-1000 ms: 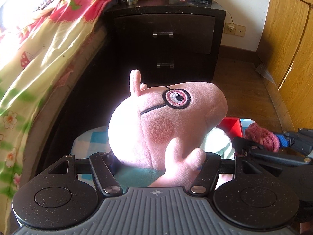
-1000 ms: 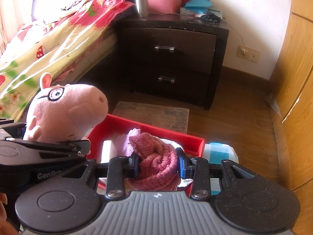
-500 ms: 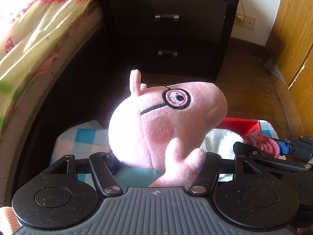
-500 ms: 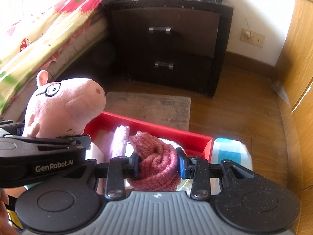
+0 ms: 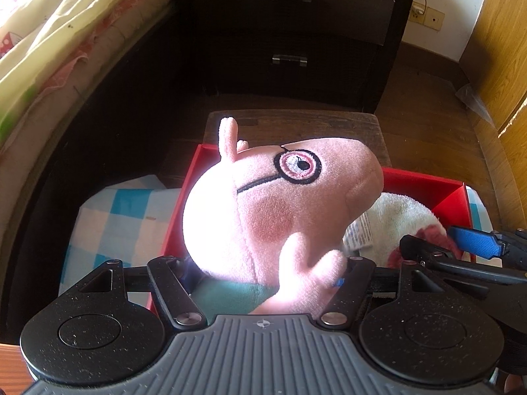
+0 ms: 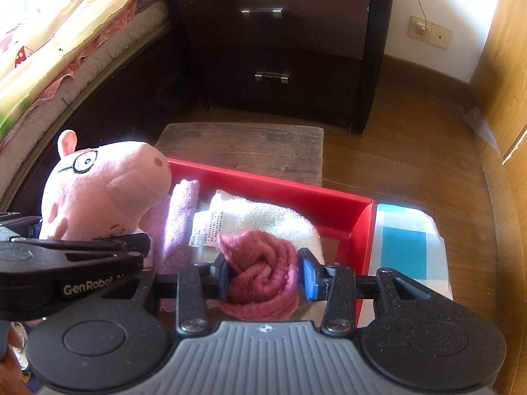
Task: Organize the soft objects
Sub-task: 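Lower the pig plush and hat into the red box and open both grippers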
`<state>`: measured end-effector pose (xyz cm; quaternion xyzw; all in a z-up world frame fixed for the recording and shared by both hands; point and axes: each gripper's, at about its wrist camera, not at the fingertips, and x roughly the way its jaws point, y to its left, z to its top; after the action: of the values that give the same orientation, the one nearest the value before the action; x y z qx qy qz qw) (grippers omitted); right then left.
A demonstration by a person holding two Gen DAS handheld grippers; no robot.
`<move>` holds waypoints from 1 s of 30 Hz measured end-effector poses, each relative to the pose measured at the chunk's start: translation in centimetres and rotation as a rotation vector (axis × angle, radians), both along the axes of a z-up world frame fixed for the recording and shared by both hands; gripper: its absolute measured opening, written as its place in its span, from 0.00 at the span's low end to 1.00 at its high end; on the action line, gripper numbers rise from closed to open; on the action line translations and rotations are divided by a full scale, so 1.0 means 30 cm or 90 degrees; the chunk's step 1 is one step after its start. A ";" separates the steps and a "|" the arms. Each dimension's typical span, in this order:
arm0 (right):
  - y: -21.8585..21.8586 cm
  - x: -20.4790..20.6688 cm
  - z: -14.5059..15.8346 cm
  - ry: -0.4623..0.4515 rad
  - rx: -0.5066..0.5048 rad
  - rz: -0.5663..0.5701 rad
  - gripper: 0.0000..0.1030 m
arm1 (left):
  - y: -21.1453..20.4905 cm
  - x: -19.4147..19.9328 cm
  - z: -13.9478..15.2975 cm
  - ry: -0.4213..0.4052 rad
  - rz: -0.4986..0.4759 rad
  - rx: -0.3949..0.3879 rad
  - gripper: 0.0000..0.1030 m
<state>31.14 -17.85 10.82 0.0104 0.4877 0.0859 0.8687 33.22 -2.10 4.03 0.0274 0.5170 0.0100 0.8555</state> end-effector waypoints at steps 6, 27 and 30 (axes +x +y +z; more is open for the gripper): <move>-0.013 -0.005 0.021 -0.014 0.003 -0.008 0.33 | 0.020 -0.008 0.051 -0.039 0.021 -0.013 0.76; -0.035 -0.158 0.071 -0.010 -0.004 -0.005 0.33 | 0.010 -0.159 0.125 -0.048 -0.001 -0.002 0.77; -0.041 -0.178 0.091 -0.015 -0.004 -0.006 0.33 | 0.005 -0.182 0.133 -0.051 -0.001 -0.002 0.77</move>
<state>25.81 -19.07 13.54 0.0092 0.4776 0.0805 0.8748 27.77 -1.96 8.01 0.0263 0.4826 0.0094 0.8754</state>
